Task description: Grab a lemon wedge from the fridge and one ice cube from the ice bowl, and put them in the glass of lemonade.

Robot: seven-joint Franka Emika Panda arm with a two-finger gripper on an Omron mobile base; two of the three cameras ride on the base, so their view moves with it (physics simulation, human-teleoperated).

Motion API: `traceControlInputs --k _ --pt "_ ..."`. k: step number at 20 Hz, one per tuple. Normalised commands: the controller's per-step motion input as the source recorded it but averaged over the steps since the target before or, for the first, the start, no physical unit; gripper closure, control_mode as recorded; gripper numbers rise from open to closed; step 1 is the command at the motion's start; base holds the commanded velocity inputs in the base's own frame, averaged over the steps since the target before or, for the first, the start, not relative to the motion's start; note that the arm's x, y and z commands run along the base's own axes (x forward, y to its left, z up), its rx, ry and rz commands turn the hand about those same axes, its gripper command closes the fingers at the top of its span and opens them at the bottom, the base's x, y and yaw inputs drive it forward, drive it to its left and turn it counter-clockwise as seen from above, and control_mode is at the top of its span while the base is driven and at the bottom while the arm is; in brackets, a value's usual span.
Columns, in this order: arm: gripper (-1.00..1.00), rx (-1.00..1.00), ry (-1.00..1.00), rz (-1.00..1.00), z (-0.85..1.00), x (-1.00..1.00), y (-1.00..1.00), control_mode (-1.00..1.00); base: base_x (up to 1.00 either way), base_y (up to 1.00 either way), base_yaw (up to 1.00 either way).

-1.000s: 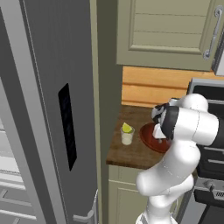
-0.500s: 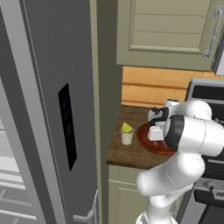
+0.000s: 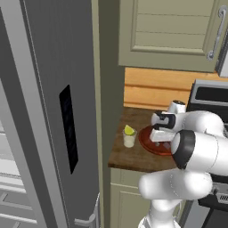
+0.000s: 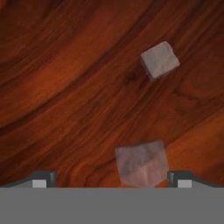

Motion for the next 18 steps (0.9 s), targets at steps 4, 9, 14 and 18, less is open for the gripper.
traceControlInputs --k 4,9,14,18 --pt "-1.0 0.0 -0.2 0.03 0.07 -0.29 0.0 -1.0 0.0 0.0 0.0" --pt "-1.0 -0.07 -0.11 0.07 0.13 -0.07 0.0 -1.0 0.0 0.0 0.0" --pt "-1.0 -0.04 -0.05 0.01 0.0 0.01 0.0 -1.0 0.0 0.0 0.0" --pt "-1.0 0.03 0.18 0.0 0.0 0.31 -0.18 -1.0 0.0 0.0 0.0"
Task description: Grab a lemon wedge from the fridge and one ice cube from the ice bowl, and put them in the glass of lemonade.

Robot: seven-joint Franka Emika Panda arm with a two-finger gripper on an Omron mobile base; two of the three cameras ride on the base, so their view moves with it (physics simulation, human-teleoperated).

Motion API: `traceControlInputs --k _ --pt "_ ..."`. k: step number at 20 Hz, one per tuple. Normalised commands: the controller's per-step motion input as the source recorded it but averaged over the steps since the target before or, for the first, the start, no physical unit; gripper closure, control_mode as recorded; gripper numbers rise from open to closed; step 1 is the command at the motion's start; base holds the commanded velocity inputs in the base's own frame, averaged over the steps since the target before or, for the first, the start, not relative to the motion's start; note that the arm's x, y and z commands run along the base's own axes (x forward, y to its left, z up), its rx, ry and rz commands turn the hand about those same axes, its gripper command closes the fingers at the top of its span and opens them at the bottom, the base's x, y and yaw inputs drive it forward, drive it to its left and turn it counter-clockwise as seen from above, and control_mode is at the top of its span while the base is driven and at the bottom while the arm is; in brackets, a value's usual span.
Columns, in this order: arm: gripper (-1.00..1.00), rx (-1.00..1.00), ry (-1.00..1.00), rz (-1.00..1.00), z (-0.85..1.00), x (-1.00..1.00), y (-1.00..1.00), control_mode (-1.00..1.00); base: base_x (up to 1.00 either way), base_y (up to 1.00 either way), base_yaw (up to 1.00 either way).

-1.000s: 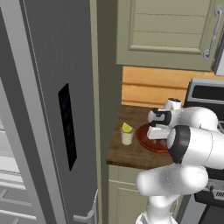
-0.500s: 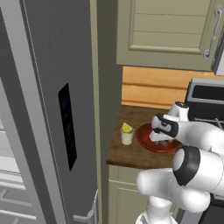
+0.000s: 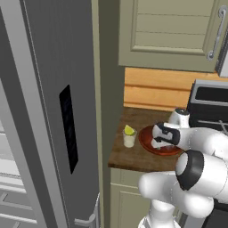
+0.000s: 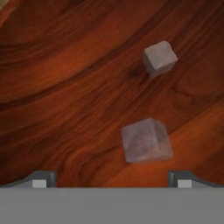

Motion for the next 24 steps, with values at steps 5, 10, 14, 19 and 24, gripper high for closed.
traceControlInputs --k 5,10,14,19,24 --pt "-1.0 0.0 0.2 0.0 0.0 0.25 -0.06 -1.0 0.0 0.0 0.0" --pt "-1.0 0.0 0.02 0.0 0.02 0.01 0.0 -1.0 0.0 0.0 0.0" --pt "-1.0 0.0 0.01 0.0 -0.06 0.0 0.0 -1.0 0.0 0.0 0.0" --pt "-1.0 0.0 0.01 0.0 -0.2 0.0 0.0 -1.0 0.0 0.0 0.0" --pt "-1.0 0.0 0.0 0.0 -0.14 -0.09 0.0 -1.0 0.0 0.0 0.0"
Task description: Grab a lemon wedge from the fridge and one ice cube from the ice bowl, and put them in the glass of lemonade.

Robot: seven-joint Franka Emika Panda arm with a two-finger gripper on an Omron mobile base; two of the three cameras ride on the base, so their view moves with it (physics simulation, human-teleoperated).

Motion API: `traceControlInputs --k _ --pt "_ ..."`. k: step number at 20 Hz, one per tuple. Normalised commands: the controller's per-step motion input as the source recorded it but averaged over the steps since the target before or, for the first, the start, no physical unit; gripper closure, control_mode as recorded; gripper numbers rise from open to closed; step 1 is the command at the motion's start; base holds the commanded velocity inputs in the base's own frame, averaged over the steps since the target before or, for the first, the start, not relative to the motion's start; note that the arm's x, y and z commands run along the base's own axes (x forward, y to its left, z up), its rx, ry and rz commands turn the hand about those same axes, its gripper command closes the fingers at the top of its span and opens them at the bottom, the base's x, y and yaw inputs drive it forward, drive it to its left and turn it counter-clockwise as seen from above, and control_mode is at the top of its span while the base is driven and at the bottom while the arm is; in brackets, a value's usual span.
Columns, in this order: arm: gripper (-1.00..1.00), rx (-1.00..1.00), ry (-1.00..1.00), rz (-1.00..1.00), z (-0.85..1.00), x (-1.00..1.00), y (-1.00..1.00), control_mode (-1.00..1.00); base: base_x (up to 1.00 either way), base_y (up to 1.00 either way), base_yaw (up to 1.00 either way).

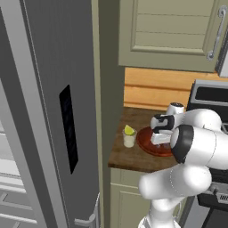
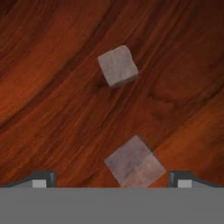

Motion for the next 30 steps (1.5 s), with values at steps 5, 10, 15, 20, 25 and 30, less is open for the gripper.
traceControlInputs --k 5,10,15,20,25,30 --pt "-1.0 0.0 0.0 0.0 0.0 -0.14 0.0 -1.0 0.0 0.0 0.0" --pt "-1.0 0.0 0.0 0.0 0.0 0.06 0.04 -1.0 0.0 0.0 0.0" --pt "-1.0 0.0 -0.02 0.0 0.0 0.12 0.0 -1.0 0.0 0.0 0.0" --pt "-1.0 0.0 -0.01 0.0 0.01 0.0 0.0 -1.0 0.0 0.0 0.0" --pt "-1.0 0.0 -0.1 0.0 0.01 0.0 0.0 -1.0 0.0 0.0 0.0" --pt "-1.0 0.0 -0.08 0.0 0.0 0.0 0.01 -1.0 0.0 0.0 0.0"
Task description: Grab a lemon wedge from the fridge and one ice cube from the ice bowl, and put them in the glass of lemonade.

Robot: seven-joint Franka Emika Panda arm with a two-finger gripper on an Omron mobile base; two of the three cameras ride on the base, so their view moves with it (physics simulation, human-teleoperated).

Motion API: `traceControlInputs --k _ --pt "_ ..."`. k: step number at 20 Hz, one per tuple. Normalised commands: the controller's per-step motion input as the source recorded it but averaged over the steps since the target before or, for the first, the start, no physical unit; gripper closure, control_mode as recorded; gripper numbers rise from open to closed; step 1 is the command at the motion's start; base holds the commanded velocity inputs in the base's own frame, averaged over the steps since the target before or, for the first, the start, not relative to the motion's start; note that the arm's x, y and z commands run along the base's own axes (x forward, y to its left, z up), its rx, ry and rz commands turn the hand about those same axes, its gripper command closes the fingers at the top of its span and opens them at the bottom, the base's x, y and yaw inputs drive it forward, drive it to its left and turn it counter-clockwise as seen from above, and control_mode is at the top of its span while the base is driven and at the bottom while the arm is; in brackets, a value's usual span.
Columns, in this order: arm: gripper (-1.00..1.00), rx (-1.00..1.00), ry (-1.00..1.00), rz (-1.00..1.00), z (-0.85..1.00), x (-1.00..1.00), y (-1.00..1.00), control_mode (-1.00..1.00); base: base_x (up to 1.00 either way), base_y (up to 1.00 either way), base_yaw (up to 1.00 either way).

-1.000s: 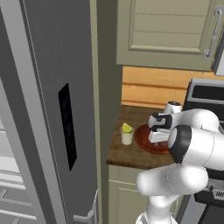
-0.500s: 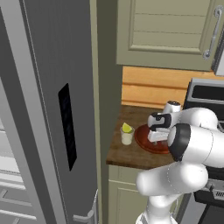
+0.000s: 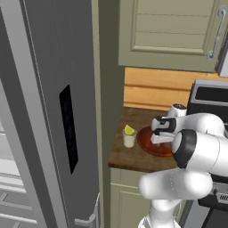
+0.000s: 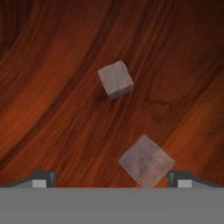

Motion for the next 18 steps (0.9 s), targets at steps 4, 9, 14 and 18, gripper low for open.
traceControlInputs --k 4,9,14,18 --pt "-1.0 0.0 0.0 0.0 -0.06 0.03 0.11 -1.0 0.0 0.0 0.0" --pt "-1.0 0.0 0.0 0.0 -0.02 0.0 0.06 -1.0 0.0 0.0 0.0" --pt "-1.0 0.0 0.0 0.0 0.0 -0.02 0.06 -1.0 0.0 0.0 0.0" --pt "-1.0 0.0 0.0 0.0 -0.12 0.0 0.04 -1.0 0.0 0.0 0.0"
